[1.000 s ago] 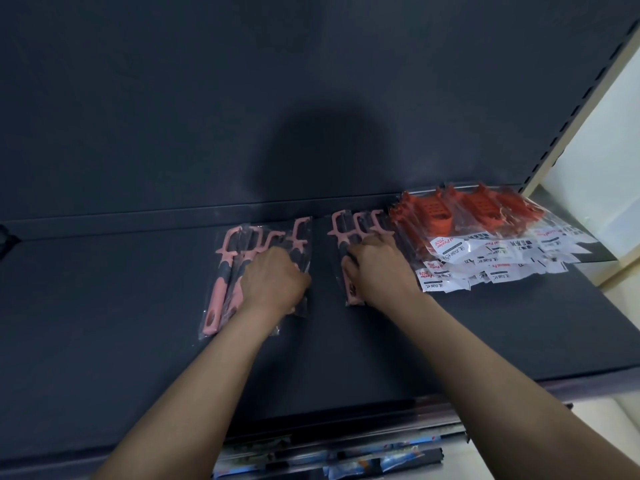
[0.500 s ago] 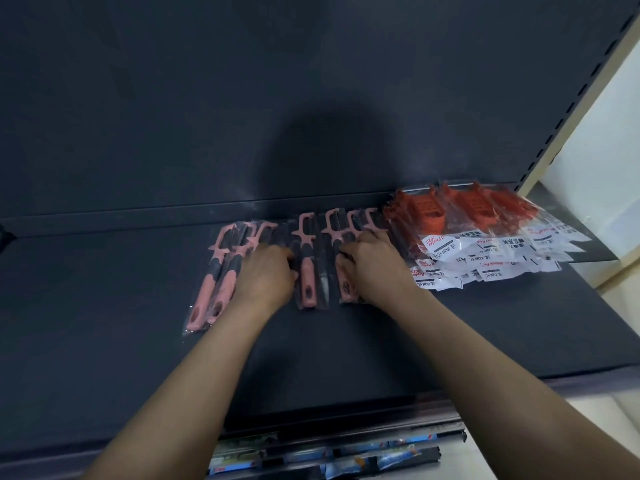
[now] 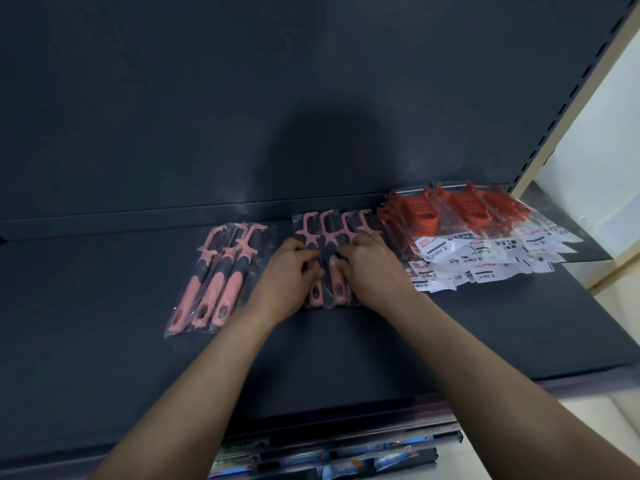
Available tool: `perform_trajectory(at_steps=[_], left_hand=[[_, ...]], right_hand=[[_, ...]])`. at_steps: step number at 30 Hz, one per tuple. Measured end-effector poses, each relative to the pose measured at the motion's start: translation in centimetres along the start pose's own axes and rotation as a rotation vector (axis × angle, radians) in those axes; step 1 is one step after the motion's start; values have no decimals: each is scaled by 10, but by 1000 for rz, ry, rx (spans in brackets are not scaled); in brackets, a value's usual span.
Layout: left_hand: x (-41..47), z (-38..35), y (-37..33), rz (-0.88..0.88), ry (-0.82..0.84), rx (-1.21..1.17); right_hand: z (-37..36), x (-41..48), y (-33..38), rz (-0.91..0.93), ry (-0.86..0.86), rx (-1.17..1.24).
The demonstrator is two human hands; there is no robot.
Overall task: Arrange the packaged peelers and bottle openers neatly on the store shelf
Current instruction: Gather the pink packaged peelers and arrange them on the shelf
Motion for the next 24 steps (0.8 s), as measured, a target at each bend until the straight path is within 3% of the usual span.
perform_trajectory(at_steps=[17,24], left_hand=[[-3,5,4,-57,-89,-52],[-26,48,44,87,-256,177]], right_hand=[[5,-10,6,6,-86,-32],[6,-8,62,130,-97,62]])
Point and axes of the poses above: each hand's wrist, its own x-axis towards the middle knuckle, its own z-axis out of the back of the hand, y = z × x, the point moved 7 cm from there along x, towards the middle knuckle, and after that the axes turned 5 degrees about x, right-handed, at the moved point
